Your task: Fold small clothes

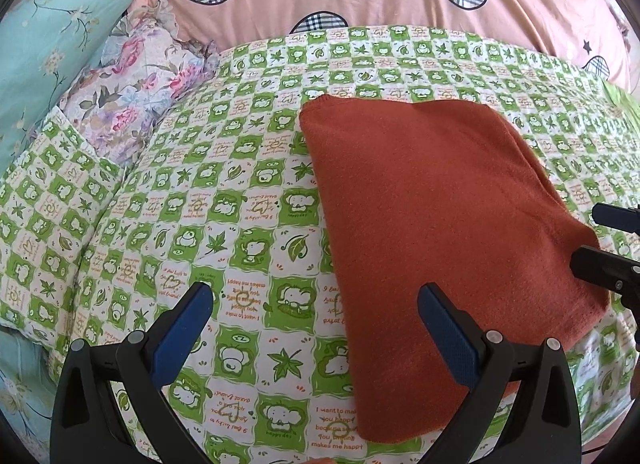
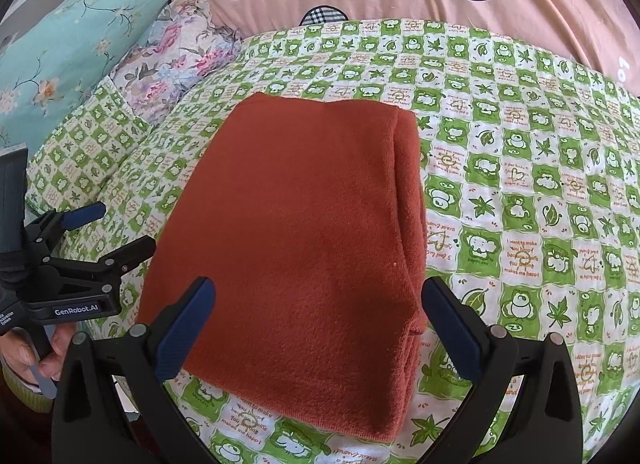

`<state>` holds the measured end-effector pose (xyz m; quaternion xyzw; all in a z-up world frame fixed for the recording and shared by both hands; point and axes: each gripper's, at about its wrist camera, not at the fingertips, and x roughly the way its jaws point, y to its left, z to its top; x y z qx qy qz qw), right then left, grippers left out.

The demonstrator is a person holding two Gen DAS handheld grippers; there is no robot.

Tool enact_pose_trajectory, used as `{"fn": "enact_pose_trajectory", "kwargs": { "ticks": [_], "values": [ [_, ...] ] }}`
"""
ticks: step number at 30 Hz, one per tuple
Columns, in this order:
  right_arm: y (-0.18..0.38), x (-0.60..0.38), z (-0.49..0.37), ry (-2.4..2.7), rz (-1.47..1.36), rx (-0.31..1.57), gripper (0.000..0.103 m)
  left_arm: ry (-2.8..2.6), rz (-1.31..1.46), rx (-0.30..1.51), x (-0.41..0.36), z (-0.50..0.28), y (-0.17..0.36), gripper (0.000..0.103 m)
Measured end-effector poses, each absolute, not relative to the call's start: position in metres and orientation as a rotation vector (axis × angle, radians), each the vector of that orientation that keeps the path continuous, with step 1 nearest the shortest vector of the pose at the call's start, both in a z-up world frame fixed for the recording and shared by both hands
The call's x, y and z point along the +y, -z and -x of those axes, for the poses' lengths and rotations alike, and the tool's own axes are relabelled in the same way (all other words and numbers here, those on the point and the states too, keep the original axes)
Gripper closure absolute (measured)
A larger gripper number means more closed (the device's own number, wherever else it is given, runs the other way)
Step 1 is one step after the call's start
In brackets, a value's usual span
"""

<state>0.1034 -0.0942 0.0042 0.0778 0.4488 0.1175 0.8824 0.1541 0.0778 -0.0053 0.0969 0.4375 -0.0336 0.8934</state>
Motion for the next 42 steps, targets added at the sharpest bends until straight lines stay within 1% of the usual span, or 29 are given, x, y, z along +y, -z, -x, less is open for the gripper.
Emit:
{"fn": "enact_pose_trajectory", "kwargs": {
  "ticks": [42],
  "values": [
    [-0.011, -0.087, -0.094, -0.243, -0.179, 0.922, 0.0, 0.103, -0.179, 0.876, 0.077, -0.137, -0.004, 0.001]
  ]
}}
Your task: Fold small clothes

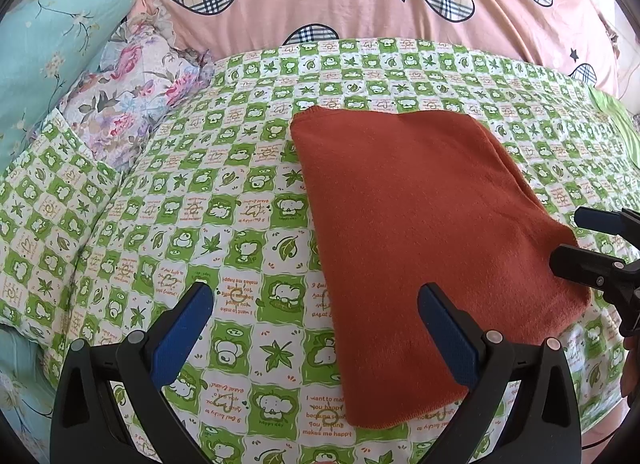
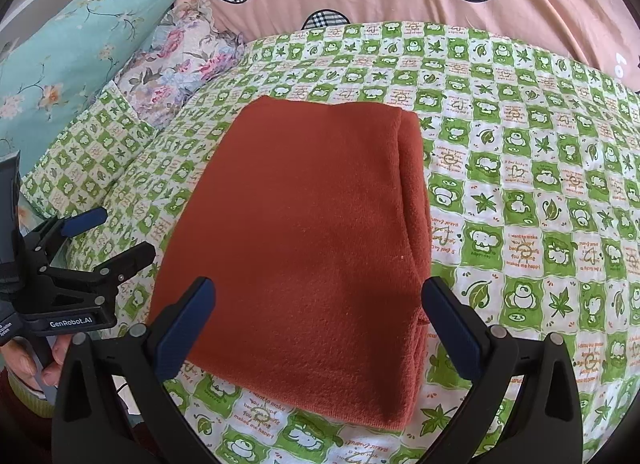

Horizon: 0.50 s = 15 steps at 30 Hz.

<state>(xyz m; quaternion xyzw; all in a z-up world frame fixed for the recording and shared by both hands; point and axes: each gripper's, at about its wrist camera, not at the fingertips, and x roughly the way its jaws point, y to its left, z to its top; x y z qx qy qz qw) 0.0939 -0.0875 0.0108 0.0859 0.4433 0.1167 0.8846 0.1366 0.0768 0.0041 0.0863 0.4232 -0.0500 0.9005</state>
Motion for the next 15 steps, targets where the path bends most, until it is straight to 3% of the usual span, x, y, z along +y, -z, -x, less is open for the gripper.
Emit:
{"fn": "enact_pose_trajectory", "kwargs": {
  "ticks": [15],
  "values": [
    [-0.0133, -0.0851, -0.092, -0.245, -0.177, 0.919, 0.0, 0.11, -0.177, 0.867, 0.0769, -0.1338, -0.0075, 0.001]
  ]
}}
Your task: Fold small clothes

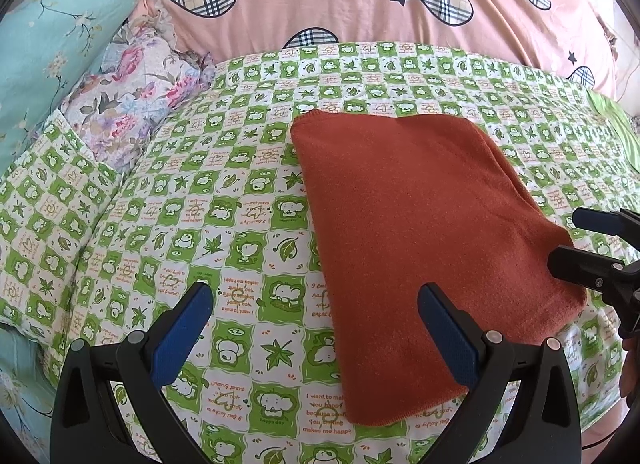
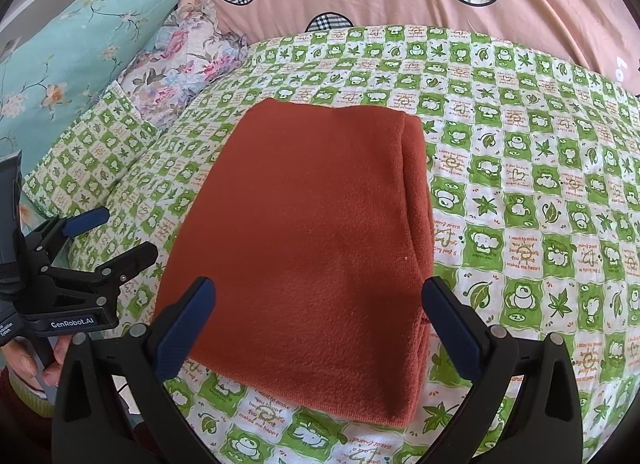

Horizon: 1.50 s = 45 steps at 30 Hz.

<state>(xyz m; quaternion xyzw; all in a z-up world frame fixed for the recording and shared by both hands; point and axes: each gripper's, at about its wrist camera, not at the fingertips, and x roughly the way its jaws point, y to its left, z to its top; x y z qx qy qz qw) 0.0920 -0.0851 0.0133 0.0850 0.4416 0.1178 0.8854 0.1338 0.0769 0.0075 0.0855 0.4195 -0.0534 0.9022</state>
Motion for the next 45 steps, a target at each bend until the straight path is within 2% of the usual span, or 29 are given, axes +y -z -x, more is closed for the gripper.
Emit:
{"fn": "enact_pose_trajectory", "kwargs": {
  "ticks": [45],
  "values": [
    [-0.0134, -0.083, -0.0931, -0.253, -0.175, 0.919, 0.0, 0.125, -0.172, 0.878, 0.0751, -0.1383, -0.0045, 0.001]
  ]
}}
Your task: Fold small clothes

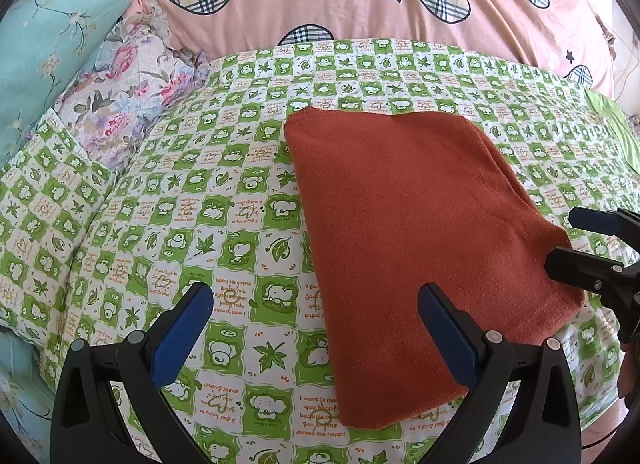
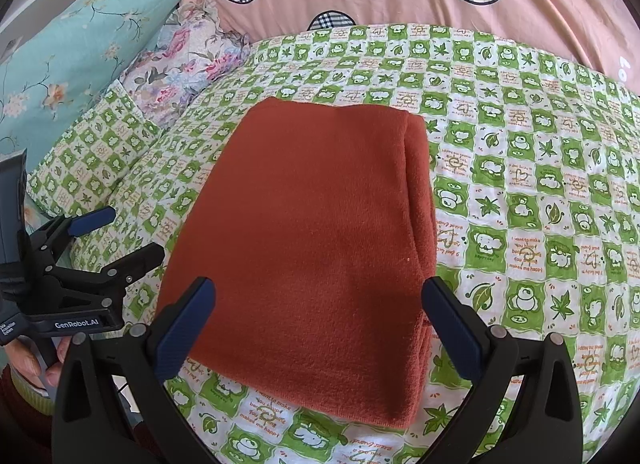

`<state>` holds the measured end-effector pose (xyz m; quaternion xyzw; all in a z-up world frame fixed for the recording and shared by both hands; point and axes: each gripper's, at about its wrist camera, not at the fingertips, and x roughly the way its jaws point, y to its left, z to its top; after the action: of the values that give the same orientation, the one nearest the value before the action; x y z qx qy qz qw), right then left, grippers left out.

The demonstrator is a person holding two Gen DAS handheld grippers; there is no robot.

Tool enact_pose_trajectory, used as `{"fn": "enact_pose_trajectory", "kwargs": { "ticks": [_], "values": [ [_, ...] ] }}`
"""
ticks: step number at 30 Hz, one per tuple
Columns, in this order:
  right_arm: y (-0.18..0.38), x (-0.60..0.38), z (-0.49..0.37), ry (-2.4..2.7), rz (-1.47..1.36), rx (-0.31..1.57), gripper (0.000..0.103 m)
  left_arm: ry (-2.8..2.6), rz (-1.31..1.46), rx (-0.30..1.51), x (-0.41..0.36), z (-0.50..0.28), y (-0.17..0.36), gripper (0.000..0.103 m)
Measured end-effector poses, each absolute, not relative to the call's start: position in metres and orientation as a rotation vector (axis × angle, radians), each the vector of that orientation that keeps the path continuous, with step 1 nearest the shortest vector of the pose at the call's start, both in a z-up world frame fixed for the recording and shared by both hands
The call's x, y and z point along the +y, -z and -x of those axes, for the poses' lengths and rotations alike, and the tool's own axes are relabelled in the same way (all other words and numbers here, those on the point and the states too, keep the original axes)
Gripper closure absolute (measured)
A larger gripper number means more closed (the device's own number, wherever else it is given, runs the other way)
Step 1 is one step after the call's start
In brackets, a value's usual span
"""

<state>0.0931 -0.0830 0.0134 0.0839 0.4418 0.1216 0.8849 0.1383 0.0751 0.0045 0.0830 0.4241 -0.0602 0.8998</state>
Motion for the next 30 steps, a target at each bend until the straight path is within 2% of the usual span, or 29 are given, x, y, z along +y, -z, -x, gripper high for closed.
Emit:
{"fn": "enact_pose_trajectory", "kwargs": {
  "ticks": [30],
  "values": [
    [-0.016, -0.0873, -0.1003, -0.259, -0.182, 0.919, 0.0, 0.133, -0.154, 0.87, 0.0738, -0.1435, -0.0061, 0.001]
  ]
}}
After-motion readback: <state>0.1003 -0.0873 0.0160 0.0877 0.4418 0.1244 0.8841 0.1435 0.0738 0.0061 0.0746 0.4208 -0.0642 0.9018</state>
